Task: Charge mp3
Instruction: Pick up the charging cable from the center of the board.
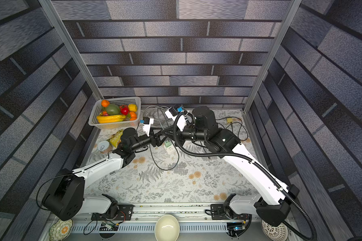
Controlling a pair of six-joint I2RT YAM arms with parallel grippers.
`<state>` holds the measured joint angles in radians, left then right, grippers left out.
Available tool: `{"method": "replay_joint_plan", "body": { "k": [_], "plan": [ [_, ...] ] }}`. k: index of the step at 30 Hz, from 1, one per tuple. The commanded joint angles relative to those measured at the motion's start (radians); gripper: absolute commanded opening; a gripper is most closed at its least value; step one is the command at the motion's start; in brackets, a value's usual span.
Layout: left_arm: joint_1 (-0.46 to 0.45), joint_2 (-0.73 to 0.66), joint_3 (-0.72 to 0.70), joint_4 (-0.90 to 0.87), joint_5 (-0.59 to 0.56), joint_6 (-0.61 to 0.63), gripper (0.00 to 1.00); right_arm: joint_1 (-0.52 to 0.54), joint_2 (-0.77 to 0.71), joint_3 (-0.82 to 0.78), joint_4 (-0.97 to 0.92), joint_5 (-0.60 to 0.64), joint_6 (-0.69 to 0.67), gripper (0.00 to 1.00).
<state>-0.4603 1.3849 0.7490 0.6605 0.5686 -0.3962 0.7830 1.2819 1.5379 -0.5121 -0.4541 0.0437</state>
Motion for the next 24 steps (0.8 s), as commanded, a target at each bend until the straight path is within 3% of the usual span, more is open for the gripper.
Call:
{"method": "replay_joint_plan", "body": {
  "k": [1, 5, 7, 9, 14, 16, 20, 24],
  "plan": [
    [-0.008, 0.040, 0.064, -0.040, -0.023, 0.038, 0.79, -0.006, 0.005, 0.019, 0.003, -0.008, 0.002, 0.00],
    [-0.015, 0.089, 0.117, -0.053, -0.037, 0.039, 0.76, -0.005, -0.001, 0.012, 0.006, -0.010, 0.004, 0.00],
    [-0.021, 0.114, 0.142, -0.059, -0.041, 0.050, 0.69, -0.007, -0.007, 0.005, 0.008, -0.011, 0.002, 0.00],
    [-0.023, 0.134, 0.154, -0.058, -0.039, 0.058, 0.58, -0.005, -0.014, 0.000, 0.008, -0.009, 0.003, 0.00],
    [-0.005, 0.110, 0.128, -0.042, -0.102, 0.093, 0.19, -0.007, -0.040, -0.028, 0.003, -0.013, 0.001, 0.00],
    [0.016, 0.067, 0.103, -0.025, -0.143, 0.115, 0.09, -0.010, -0.056, -0.051, 0.007, -0.027, 0.001, 0.00],
    [0.015, -0.054, 0.079, -0.067, -0.274, 0.259, 0.02, -0.032, -0.096, -0.106, 0.016, -0.007, 0.017, 0.00],
    [-0.001, -0.175, 0.058, -0.106, -0.382, 0.454, 0.00, -0.122, -0.128, -0.190, 0.060, -0.042, 0.107, 0.00]
  ]
}}
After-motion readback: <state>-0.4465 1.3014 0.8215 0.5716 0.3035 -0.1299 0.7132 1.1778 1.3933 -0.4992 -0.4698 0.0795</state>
